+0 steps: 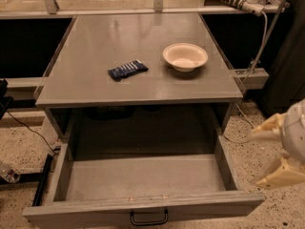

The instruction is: Close top drawer

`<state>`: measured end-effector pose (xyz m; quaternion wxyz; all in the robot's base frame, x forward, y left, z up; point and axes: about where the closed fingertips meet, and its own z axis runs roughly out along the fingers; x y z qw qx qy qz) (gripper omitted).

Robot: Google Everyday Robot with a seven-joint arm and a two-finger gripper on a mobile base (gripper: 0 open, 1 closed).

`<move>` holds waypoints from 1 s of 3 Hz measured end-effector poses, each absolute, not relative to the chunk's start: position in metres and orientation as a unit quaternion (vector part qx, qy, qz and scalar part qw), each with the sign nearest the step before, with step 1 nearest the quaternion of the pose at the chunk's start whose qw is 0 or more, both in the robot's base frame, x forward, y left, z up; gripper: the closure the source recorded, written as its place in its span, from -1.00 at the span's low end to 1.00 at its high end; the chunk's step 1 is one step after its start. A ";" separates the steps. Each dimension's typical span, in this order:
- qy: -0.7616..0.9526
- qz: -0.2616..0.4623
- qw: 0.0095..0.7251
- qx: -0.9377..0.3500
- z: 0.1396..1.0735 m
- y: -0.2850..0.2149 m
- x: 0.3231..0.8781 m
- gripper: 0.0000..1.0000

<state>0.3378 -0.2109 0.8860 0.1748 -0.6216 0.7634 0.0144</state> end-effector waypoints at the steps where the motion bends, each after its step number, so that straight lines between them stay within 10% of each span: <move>1: 0.775 0.040 0.173 -0.606 0.855 -0.224 0.304 0.30; 3: 0.776 0.046 0.168 -0.606 0.848 -0.225 0.299 1.00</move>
Offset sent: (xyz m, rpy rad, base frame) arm -0.0297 -0.0115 -0.0277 0.0366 0.0345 -0.0257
